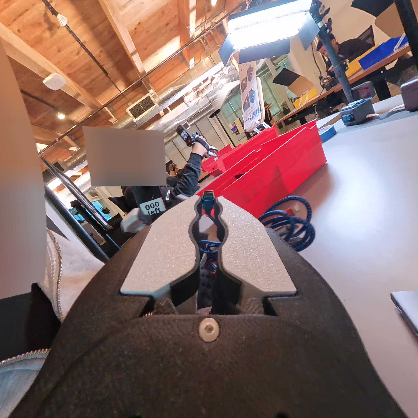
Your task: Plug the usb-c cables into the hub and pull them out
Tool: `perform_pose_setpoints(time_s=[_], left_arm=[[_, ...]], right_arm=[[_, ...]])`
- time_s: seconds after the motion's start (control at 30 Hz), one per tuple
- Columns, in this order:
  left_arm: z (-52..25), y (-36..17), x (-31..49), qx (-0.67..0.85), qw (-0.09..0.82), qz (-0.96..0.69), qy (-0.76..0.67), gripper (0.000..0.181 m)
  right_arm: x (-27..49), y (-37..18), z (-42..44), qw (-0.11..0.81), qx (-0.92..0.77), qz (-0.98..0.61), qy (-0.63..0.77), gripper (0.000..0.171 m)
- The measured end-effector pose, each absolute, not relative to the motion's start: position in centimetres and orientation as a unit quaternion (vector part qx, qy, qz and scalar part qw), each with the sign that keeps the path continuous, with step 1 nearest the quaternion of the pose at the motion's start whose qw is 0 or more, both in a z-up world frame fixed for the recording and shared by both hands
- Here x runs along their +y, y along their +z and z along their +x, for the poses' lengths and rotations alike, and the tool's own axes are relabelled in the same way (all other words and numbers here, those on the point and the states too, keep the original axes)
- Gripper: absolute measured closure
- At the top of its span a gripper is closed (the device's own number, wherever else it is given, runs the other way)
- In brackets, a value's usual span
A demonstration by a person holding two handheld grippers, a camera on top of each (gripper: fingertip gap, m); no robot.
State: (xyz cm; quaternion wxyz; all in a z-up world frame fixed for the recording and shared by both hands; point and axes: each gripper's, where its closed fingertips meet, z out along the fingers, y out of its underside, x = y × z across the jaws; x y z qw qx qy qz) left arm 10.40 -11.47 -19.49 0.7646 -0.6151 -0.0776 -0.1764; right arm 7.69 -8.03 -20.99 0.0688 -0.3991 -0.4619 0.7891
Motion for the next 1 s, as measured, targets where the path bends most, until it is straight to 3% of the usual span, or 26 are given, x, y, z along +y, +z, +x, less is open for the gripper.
perform_pose_setpoints(time_s=[0.1,0.23,0.3,0.43,0.63,0.77,0.9,1.0], left_arm=[[11.4,-19.0,-11.3,-0.090,0.781,-0.580,-0.214,0.139],[7.9,-18.3,-12.2,-0.118,0.793,-0.596,-0.052,0.139],[8.0,-18.5,-12.2,-0.077,0.748,-0.658,-0.031,0.137],[9.6,-20.9,-11.2,-0.032,0.636,-0.752,-0.169,0.136],[10.2,-24.3,-9.0,0.031,0.593,-0.797,-0.109,0.173],[10.6,-25.0,-9.0,0.081,0.580,-0.809,-0.045,0.177],[10.7,-26.3,-8.9,0.122,0.541,-0.832,0.002,0.178],[10.9,-26.7,-8.8,0.148,0.518,-0.842,0.023,0.177]], right_arm=[[-8.0,-21.0,7.4,0.071,-0.459,-0.403,0.789,0.162],[-8.7,-20.7,8.2,0.078,-0.486,-0.371,0.788,0.162],[-9.1,-20.7,8.7,0.076,-0.499,-0.353,0.788,0.162],[-9.5,-20.6,9.2,0.063,-0.497,-0.334,0.799,0.161],[-9.3,-21.0,9.4,0.071,-0.504,-0.339,0.791,0.162],[-9.0,-22.0,9.9,0.081,-0.585,-0.331,0.736,0.163],[-8.3,-22.8,11.1,0.108,-0.736,-0.282,0.606,0.134],[-8.6,-22.9,12.0,0.102,-0.823,-0.226,0.511,0.132]])
